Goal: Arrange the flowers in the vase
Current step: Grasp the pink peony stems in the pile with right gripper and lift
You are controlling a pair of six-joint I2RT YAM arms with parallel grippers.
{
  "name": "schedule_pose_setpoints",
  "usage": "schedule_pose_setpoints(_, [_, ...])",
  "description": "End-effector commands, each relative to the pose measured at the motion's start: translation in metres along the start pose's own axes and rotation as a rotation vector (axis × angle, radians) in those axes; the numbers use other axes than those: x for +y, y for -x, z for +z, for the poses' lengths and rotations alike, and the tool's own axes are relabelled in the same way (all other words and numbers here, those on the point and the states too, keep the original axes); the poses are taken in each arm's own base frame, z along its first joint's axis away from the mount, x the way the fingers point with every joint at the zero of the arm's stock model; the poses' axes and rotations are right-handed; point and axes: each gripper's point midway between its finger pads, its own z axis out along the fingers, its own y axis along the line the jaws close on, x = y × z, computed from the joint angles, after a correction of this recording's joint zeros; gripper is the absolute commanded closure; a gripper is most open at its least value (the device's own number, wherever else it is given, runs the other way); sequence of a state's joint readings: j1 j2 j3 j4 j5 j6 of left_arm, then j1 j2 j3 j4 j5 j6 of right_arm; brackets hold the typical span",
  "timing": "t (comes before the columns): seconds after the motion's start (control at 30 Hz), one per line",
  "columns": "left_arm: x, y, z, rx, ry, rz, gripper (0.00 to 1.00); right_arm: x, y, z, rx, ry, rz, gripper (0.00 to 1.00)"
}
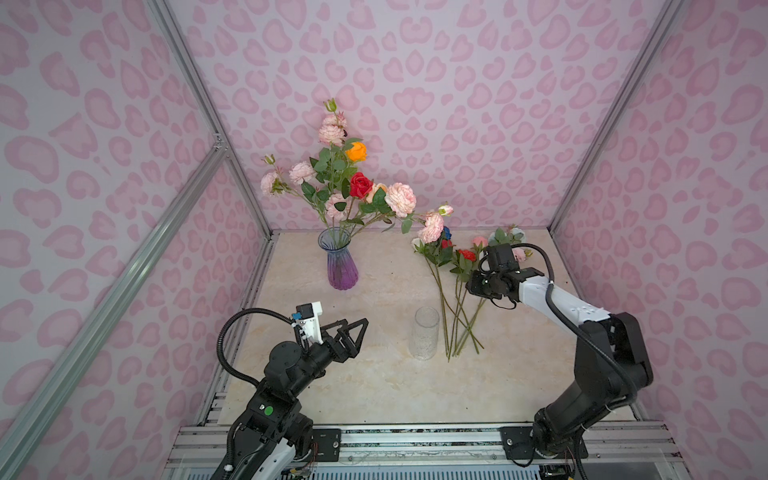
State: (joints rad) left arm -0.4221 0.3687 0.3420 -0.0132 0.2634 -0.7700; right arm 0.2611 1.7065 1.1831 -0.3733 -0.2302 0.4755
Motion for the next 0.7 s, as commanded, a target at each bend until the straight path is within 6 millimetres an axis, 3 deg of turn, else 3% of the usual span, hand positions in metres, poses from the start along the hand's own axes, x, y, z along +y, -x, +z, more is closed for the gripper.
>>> schedule_pose_setpoints(0.0, [-0.003, -0.004, 0.004, 0.021, -0.024, -0.023, 0.01, 0.001, 0.012, 0.025, 0.001, 0.012, -0.003, 0.69])
schedule_pose_setpoints(0.13, [0.0, -0.004, 0.01, 0.034, -0.008, -0.014, 0.01, -0.021, 0.018, 0.035, -0.014, -0.042, 0.04, 0.73])
schedule_pose_setpoints(0.4, [0.001, -0.006, 0.032, 0.076, -0.011, -0.001, 0.01, -0.08, 0.014, 0.017, -0.074, -0.183, 0.143, 0.86])
schedule_pose_setpoints(0.57, [-0.004, -0.013, 0.047, 0.131, -0.025, 0.008, 0.03, -0.103, 0.002, 0.021, -0.066, -0.218, 0.204, 0.87])
schedule_pose_setpoints(0.67, [-0.012, -0.014, 0.053, 0.136, -0.048, 0.031, 0.03, -0.104, 0.001, 0.029, -0.044, -0.153, 0.247, 0.85])
